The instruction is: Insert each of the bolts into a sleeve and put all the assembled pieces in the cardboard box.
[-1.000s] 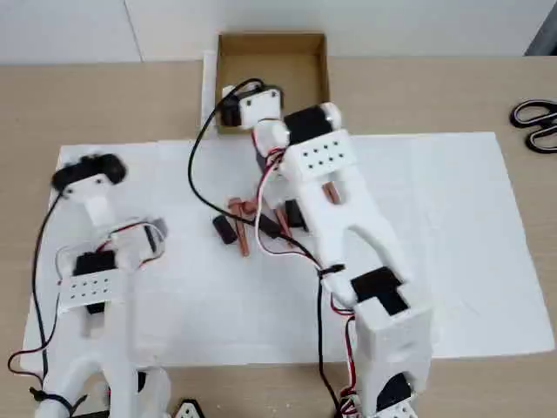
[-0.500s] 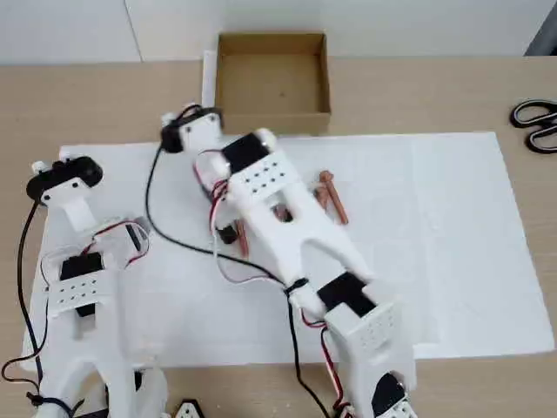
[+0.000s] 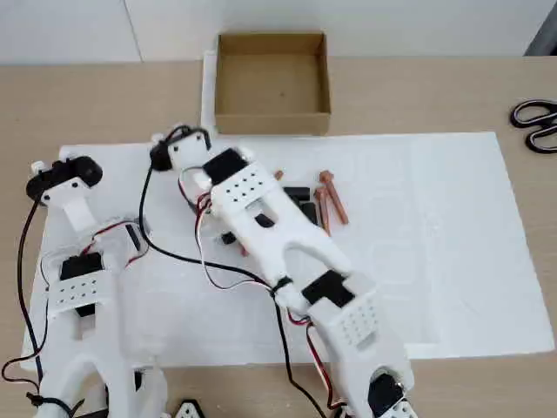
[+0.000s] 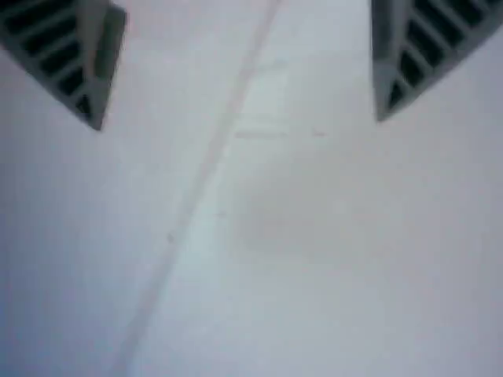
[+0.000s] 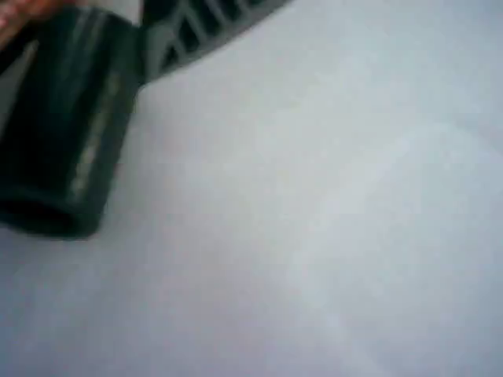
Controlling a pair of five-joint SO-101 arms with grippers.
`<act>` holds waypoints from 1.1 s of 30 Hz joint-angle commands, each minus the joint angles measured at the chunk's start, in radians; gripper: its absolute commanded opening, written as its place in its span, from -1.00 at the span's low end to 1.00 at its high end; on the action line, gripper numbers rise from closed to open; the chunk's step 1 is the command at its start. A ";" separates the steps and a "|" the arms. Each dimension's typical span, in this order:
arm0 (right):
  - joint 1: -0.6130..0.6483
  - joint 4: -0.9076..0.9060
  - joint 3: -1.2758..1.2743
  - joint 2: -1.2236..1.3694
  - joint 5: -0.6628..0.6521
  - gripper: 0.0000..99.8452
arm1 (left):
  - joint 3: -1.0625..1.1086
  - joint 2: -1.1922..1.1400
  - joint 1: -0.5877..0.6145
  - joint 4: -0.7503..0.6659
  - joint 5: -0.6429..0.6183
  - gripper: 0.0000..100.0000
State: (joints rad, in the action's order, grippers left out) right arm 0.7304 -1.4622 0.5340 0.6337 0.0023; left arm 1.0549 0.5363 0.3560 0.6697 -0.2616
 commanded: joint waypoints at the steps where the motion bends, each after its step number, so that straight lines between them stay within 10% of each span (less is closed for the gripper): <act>1: 0.005 0.030 0.054 0.012 0.034 -0.68 | -0.030 0.040 0.003 -0.021 -0.005 -0.58; 33: 0.067 0.015 0.054 -0.071 0.034 -0.68 | -0.030 0.038 0.000 -0.025 -0.005 -0.58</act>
State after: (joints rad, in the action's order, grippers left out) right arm 0.7825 -1.4500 0.5462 0.6429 0.0253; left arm 1.0549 0.5363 0.3560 0.6667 -0.2616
